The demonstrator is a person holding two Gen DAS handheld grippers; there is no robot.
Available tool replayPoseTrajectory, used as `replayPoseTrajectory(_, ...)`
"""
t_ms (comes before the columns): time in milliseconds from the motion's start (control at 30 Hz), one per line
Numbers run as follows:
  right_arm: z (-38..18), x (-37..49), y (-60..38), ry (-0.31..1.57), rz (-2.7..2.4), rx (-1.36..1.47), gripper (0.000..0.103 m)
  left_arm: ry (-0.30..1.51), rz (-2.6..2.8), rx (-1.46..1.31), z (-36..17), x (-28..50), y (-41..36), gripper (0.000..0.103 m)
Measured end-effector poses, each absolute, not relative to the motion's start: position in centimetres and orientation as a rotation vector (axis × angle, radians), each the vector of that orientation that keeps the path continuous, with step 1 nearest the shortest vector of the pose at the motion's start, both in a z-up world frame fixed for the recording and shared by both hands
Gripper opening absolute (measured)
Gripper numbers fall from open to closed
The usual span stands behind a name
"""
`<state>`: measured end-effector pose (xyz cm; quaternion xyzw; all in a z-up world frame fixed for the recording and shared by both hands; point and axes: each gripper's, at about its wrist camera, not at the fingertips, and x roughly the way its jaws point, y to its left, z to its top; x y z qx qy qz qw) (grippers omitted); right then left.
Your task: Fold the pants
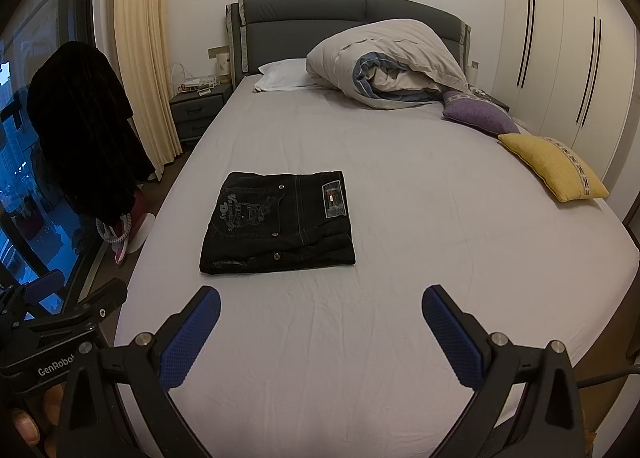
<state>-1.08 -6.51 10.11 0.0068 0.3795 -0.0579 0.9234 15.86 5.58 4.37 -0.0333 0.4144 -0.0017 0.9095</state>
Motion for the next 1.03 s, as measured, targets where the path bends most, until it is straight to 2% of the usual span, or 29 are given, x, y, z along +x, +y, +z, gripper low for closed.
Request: replayPoseTrajectory(1033, 8.9, -2.0, -6.9, 0.793, -0.116, 0.017, 0.103, 0.843, 0.007, -0.064, 4.0, 15.6, 4.8, 0.103)
